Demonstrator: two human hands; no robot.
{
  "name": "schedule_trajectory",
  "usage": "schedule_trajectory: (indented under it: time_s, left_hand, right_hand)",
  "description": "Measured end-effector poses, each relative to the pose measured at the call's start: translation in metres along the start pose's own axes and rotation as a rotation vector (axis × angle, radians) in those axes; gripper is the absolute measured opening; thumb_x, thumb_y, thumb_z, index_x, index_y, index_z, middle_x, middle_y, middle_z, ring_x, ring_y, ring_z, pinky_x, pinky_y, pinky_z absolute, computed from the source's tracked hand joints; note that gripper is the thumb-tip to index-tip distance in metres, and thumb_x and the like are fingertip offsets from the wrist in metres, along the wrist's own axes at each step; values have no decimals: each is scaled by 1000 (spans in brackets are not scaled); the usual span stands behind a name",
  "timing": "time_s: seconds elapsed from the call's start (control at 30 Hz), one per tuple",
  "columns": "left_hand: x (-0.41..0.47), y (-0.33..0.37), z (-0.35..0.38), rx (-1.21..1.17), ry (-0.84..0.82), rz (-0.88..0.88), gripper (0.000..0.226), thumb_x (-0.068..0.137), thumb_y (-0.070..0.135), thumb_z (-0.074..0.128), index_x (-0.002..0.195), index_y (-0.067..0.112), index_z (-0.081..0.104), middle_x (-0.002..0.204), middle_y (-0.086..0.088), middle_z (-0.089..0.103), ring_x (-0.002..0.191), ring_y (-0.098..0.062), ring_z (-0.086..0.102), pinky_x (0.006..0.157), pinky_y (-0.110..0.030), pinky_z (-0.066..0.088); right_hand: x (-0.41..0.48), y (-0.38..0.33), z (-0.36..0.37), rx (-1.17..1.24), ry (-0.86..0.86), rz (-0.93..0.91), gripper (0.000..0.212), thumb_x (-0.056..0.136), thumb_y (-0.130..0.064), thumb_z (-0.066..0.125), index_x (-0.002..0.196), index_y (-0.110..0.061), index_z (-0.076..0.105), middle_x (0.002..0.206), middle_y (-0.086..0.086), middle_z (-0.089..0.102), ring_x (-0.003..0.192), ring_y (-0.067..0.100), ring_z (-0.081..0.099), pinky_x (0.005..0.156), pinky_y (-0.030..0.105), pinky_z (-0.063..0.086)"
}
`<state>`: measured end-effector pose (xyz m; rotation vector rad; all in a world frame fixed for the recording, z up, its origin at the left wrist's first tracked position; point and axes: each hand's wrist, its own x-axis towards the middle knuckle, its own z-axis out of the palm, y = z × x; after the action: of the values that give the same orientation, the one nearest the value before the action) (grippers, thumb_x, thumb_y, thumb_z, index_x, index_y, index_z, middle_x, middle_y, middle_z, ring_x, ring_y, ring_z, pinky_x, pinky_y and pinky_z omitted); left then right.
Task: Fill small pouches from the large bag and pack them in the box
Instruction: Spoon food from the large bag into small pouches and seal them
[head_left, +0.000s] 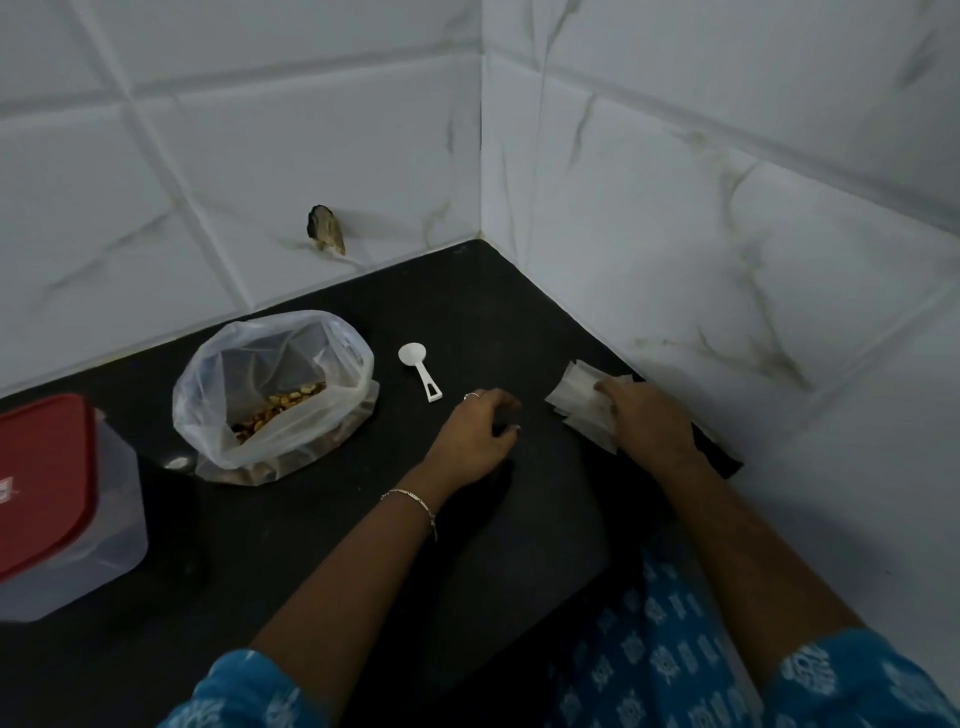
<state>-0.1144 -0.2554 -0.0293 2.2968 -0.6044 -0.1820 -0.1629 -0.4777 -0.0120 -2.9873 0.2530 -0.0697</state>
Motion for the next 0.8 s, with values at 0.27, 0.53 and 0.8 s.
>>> schedule_trajectory:
  time_s: [0.27, 0.53, 0.8]
  left_hand:
    - [-6, 14, -8, -133, 162, 65, 27, 83, 13, 69, 109, 19, 66, 106, 1, 62, 95, -8, 58, 83, -15, 45]
    - [-40, 21, -46, -251, 247, 66, 42, 67, 26, 86, 105, 23, 68, 104, 3, 59, 93, -9, 58, 82, -23, 51]
    - [-100, -14, -82, -189, 330, -51, 31, 78, 24, 78, 107, 20, 69, 104, 5, 64, 89, -5, 62, 79, -19, 53]
  right_hand:
    - [2, -24, -29, 322, 360, 78, 21, 98, -18, 49, 109, -5, 60, 89, 12, 66, 80, 29, 62, 67, 33, 46]
    - [-3, -98, -31, 1269, -34, 195, 28, 95, -8, 55, 123, -10, 53, 101, 3, 65, 82, 7, 64, 56, 13, 51]
    - [-16, -172, -18, 1403, -339, 207, 27, 92, -20, 60, 118, -12, 56, 100, 11, 68, 73, 16, 65, 59, 30, 50]
